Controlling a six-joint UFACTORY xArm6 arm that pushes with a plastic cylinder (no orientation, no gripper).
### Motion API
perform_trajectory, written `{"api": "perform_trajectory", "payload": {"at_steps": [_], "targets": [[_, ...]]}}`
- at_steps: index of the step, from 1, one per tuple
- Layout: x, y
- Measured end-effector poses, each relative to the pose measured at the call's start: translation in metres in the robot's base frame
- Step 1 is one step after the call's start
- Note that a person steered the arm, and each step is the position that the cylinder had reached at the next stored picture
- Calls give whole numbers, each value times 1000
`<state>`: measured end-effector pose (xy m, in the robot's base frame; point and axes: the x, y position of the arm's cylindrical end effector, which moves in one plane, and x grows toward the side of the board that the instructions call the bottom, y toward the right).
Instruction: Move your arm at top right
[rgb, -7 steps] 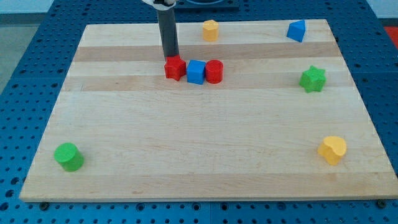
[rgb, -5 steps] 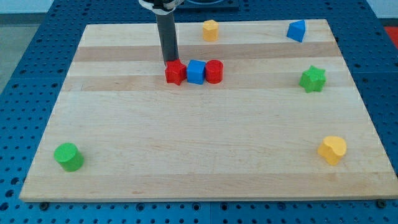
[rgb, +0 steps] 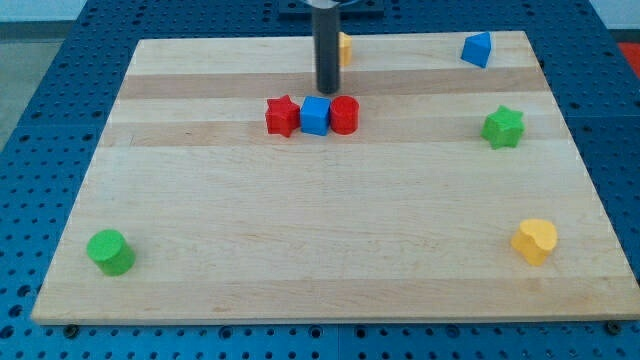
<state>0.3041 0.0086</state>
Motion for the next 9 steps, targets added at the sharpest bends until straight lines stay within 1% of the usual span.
{"api": "perform_trajectory", "payload": {"at_steps": [2, 4, 6, 7, 9], "targets": [[10, 87], [11, 179], [6, 251], [-12, 271], [-54, 275]]}}
